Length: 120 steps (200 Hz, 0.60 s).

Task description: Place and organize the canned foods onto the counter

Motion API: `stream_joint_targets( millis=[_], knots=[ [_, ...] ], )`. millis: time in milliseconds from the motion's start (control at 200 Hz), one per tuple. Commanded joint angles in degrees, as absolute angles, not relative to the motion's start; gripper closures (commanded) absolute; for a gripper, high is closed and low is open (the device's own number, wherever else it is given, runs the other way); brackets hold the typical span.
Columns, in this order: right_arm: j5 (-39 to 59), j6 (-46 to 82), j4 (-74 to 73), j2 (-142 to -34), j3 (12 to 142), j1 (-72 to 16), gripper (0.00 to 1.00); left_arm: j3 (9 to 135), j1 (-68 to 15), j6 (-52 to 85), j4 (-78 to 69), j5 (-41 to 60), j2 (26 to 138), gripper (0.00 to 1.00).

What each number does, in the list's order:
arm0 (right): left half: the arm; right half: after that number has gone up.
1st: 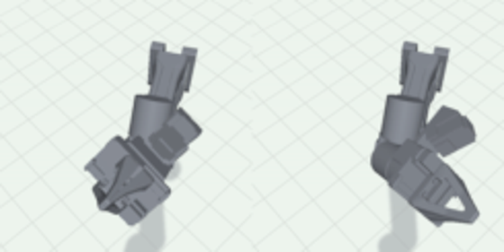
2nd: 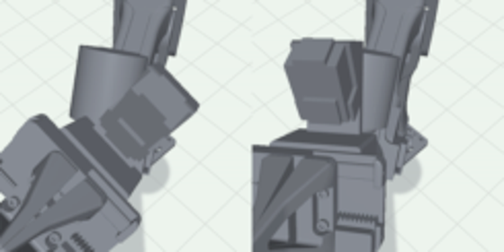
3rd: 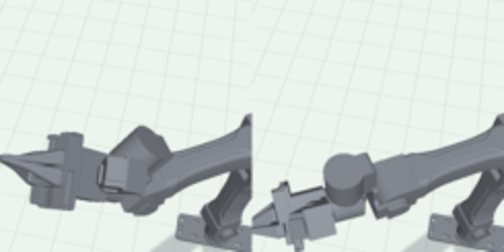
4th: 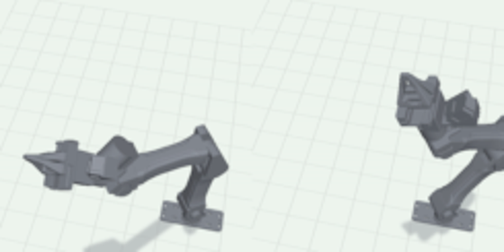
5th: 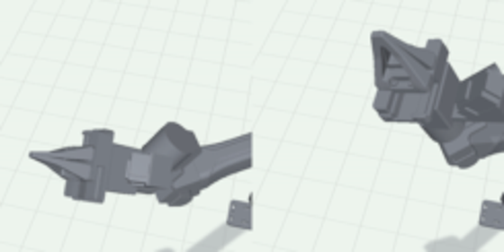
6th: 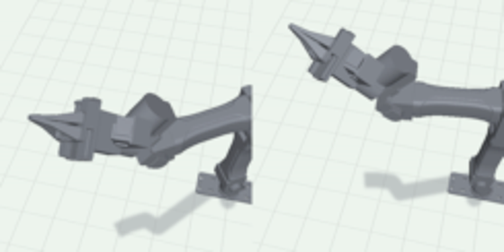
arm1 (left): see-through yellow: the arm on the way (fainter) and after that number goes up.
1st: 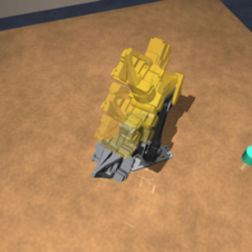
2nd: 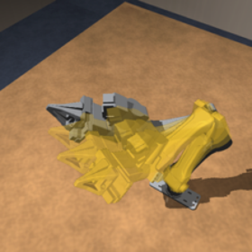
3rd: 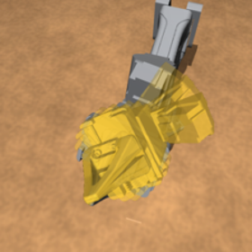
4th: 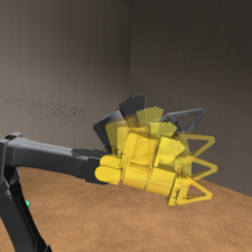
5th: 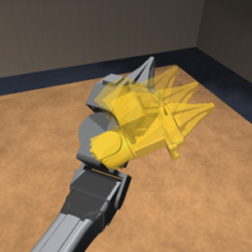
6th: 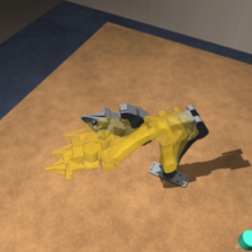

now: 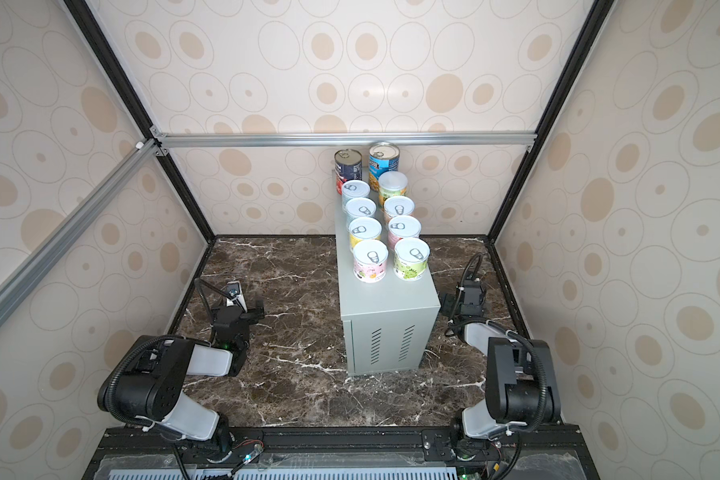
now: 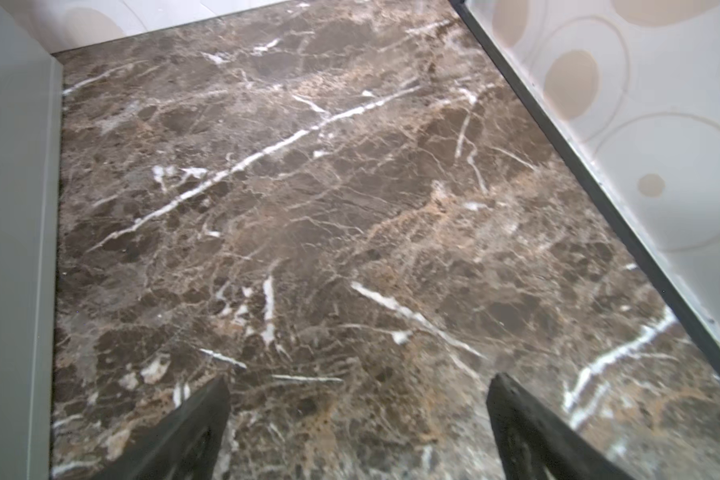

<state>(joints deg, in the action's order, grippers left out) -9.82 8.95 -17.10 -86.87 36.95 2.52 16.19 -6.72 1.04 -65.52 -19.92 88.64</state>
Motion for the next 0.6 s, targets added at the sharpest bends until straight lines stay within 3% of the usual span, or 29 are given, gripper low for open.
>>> stream_joint_targets(
  millis=[0,60,240,370,455,595],
  knots=[
    [-14.21,5.55,-24.43,-87.8,35.43,-0.72,0.0,11.4,-5.95,-0.01,-78.78,-17.33,88.52,0.02],
    [-16.05,3.85,-26.59,-88.34,34.82,-2.53,0.0,9.2,-5.95,-1.31,-88.4,-17.89,92.31,0.02],
    [-15.64,0.86,-37.39,-86.55,28.09,-4.7,0.0,11.08,-5.89,-0.08,-81.32,-17.73,90.57,0.02],
    [-15.96,0.14,-60.3,-89.98,18.48,-4.88,0.0,10.83,-5.89,0.04,-82.94,-19.29,91.13,0.02],
    [-17.68,2.37,-49.49,-86.92,21.13,-4.73,0.0,10.99,-5.89,0.22,-82.05,-19.25,90.78,0.02],
    [-18.98,2.23,-48.84,-88.56,22.8,-4.7,0.0,10.81,-5.89,0.0,-83.0,-19.25,91.14,0.02]
  ],
)
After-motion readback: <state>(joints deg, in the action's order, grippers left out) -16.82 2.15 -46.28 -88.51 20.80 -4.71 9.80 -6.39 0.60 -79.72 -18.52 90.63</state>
